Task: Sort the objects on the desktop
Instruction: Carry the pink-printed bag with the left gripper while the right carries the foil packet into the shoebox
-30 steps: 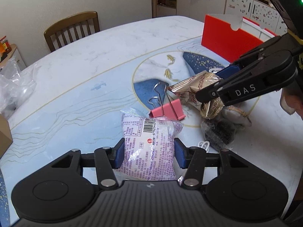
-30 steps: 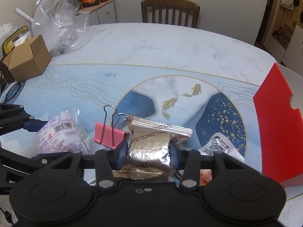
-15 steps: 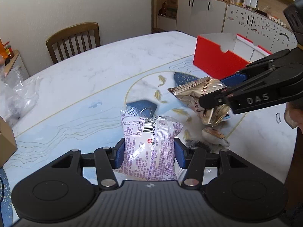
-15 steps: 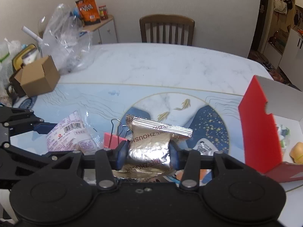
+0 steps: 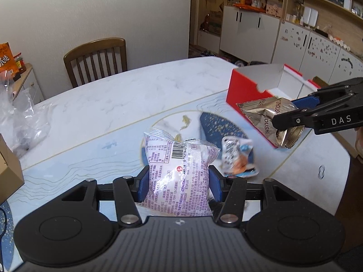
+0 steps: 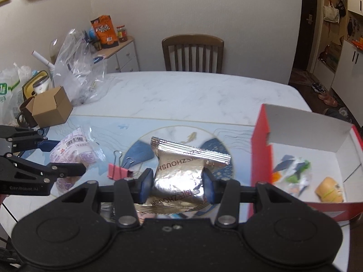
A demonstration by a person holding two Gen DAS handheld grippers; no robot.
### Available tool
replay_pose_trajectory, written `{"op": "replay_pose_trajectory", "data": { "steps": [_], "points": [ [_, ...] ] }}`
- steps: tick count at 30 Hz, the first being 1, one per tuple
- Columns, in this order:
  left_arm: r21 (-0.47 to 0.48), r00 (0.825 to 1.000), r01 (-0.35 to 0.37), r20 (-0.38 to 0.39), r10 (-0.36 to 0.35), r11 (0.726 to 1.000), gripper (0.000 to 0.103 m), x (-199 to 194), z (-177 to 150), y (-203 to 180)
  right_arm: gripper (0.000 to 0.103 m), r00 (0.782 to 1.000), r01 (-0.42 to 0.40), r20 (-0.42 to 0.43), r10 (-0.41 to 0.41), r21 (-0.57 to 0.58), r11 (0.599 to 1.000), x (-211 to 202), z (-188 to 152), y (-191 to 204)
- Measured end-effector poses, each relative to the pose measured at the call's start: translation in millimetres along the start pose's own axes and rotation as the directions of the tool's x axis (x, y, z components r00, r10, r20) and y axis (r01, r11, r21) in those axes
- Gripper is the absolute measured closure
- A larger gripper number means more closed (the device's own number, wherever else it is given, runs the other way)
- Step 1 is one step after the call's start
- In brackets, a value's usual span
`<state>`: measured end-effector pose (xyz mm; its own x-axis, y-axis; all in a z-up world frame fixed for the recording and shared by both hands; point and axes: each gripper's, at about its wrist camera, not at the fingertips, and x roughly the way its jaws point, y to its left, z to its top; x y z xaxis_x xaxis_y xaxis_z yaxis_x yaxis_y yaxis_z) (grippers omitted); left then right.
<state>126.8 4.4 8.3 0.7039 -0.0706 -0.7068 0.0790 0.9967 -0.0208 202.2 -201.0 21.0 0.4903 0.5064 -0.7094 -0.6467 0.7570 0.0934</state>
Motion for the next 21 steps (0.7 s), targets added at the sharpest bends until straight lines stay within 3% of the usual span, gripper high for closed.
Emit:
{"op": "replay_pose_trajectory", "data": {
  "steps": [10,21],
  "points": [
    [-0.03,1.0,0.011,0.027,-0.01,0.999,0.052,0.2,28.8,-34.3,0.058,0.998,0.013,0.055,-0.013,-0.001,1.0,-29.8,11.0,-53.9],
    [-0.029,0.999,0.024,0.025,-0.023,0.999,0.052,28.1,62.0,-80.9,0.058,0.998,0.011,0.058,-0.011,0.003,1.0,-28.3,19.1,-115.1]
  ]
}}
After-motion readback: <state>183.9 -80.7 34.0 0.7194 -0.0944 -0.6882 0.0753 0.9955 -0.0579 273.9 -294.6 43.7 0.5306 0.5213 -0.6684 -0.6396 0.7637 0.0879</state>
